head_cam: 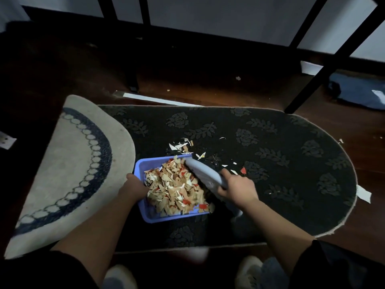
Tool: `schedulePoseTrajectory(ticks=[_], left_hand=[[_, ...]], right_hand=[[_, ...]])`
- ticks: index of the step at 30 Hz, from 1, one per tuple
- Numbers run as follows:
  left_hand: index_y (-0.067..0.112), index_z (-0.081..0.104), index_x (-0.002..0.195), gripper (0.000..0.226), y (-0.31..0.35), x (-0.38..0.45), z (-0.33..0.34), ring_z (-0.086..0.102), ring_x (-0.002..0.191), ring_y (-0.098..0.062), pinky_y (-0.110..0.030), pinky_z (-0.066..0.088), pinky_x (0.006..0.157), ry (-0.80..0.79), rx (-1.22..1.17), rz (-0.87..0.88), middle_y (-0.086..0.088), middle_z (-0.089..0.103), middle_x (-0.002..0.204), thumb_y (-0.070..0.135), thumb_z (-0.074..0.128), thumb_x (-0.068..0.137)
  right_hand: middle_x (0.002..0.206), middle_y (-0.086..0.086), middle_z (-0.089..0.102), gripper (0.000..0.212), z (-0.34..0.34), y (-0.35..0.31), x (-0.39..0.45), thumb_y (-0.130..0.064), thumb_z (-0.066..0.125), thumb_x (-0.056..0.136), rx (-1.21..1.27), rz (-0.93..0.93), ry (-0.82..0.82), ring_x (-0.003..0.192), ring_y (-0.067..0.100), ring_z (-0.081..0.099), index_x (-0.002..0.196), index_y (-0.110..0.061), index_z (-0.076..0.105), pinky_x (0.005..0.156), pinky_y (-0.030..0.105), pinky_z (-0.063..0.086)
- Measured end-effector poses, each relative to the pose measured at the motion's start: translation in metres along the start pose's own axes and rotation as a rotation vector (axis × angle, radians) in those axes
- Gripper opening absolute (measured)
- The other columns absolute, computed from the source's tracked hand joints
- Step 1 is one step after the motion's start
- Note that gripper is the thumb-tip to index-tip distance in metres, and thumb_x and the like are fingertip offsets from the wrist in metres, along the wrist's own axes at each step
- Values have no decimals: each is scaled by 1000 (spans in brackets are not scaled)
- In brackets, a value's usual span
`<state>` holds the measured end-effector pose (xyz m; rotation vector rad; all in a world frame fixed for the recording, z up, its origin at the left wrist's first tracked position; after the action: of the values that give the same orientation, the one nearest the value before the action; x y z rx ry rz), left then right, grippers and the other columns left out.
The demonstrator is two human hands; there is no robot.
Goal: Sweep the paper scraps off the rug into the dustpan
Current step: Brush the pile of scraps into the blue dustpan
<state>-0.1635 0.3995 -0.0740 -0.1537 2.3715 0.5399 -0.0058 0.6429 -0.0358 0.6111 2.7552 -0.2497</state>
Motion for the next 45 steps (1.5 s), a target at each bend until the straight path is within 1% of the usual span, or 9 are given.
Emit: schedulePoseTrajectory(ticks=[7, 16, 19, 22, 27, 29, 35, 42, 45], left_hand=[[-10, 16, 138, 84, 0, 2, 0, 45, 128, -38, -44, 37, 100, -16, 11, 20, -28, 40, 141, 24, 71, 84], [-10, 12, 141, 91, -2, 3, 1, 42, 131, -36, -43, 36, 102, -12, 7, 18, -27, 37, 143, 25, 72, 83], [-10, 9, 143, 93, -2, 4, 2, 39, 134, -35, -43, 34, 104, -4, 2, 14, -26, 34, 146, 25, 72, 84], [-10, 9, 143, 92, -2, 4, 3, 38, 135, -35, -42, 33, 104, -3, 4, 11, -26, 33, 147, 26, 70, 85], [-8, 13, 143, 90, -1, 3, 2, 40, 133, -36, -43, 35, 103, -11, -18, -1, -25, 35, 146, 26, 72, 84], [-8, 13, 142, 90, -2, 4, 2, 41, 132, -36, -44, 35, 103, -12, -19, 1, -26, 36, 145, 25, 72, 83], [-7, 18, 141, 82, -4, 4, 2, 44, 129, -38, -43, 37, 102, -3, -6, -1, -27, 39, 141, 23, 70, 85], [-7, 20, 138, 78, -13, -2, 0, 46, 125, -39, -43, 39, 100, -12, -4, -6, -28, 43, 137, 21, 69, 85], [-7, 19, 138, 82, -22, -4, -6, 46, 125, -38, -43, 39, 100, -17, -14, -15, -29, 42, 137, 22, 71, 83]], right_hand=[[97, 4, 69, 41, -19, 29, -8, -46, 50, 87, 28, 81, 167, 89, 29, 66, 122, -28, 45, 69, 33, 47], [98, 8, 66, 38, -7, 68, -9, -39, 52, 91, 37, 420, 151, 85, 33, 64, 122, -19, 43, 61, 31, 39], [98, 7, 66, 36, 5, 56, -6, -39, 50, 91, 16, 362, 99, 86, 31, 65, 120, -19, 42, 61, 31, 39], [101, 6, 68, 38, 11, 36, -1, -41, 52, 89, -44, 202, 64, 89, 30, 67, 120, -20, 42, 62, 32, 39], [101, 5, 68, 40, 16, 5, -4, -45, 50, 90, -76, 9, 4, 90, 30, 67, 122, -22, 41, 66, 33, 47], [101, 5, 68, 41, 15, -3, -5, -46, 49, 90, -67, -53, 16, 90, 30, 66, 123, -23, 42, 68, 34, 48], [99, 3, 68, 40, -10, 5, -8, -47, 49, 89, -62, -54, 159, 89, 29, 66, 123, -27, 45, 66, 33, 48], [101, 3, 68, 46, -7, 37, -30, -43, 50, 89, 8, 225, 160, 90, 28, 66, 130, -25, 41, 63, 32, 41], [100, 5, 67, 40, 3, 45, -43, -42, 50, 90, 81, 386, 143, 90, 30, 65, 124, -22, 43, 64, 32, 39]])
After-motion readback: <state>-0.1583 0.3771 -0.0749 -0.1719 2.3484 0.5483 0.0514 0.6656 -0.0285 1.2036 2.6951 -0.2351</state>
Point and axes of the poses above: each hand's wrist, its own x-axis towards the middle knuckle, its own z-axis out of the palm, y = z × x, the point moved 1 cm from there along x, towards the middle knuckle
